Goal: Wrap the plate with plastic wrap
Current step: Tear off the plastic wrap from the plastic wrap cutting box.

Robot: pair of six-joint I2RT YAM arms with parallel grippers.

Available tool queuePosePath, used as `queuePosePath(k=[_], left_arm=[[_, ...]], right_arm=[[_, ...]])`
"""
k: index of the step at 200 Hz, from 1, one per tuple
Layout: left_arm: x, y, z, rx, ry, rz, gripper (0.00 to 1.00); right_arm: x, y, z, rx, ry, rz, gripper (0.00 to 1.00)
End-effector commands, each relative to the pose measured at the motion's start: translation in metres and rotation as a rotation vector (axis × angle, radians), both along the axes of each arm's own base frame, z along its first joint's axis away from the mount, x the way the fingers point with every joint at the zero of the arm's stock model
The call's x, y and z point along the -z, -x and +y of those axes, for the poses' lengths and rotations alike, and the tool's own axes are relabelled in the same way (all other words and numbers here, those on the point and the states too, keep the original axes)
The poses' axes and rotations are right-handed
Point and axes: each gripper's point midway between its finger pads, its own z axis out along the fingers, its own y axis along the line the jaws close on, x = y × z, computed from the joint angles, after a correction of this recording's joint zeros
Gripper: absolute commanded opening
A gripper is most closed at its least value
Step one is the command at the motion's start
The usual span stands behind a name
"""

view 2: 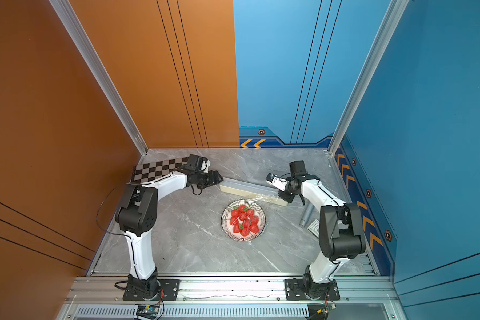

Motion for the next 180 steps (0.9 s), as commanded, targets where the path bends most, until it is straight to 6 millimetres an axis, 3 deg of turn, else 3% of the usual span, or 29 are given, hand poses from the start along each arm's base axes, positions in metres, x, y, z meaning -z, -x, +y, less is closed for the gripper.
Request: queuePosePath(k=[1, 88, 128, 152, 180], left_arm=[[0.071, 0.036, 0.050, -0.080, -0.195, 0.213, 0.77], [0.071, 0.034, 0.052, -0.083, -0.195, 0.215, 0.77], [0.068, 0.033, 0.050, -0.081, -0.190, 0.211, 0.77], [0.051, 0.028, 0.047, -0.077, -0.172, 0.175, 0.77], [0.010, 0.016, 0.035, -0.056, -0.155, 0.073, 0.80]], right_arm=[[0.023, 0.029, -0.040, 0.093, 0.121, 0.128, 0.07], [0.023, 0.035, -0.062, 0.151, 0.142, 0.129, 0.07], [0.020, 0.034, -0.061, 0.154, 0.119, 0.123, 0.07], [0.019, 0.032, -0.055, 0.143, 0.108, 0.120, 0.08], [0.018, 0.028, -0.049, 0.139, 0.086, 0.108, 0.08]])
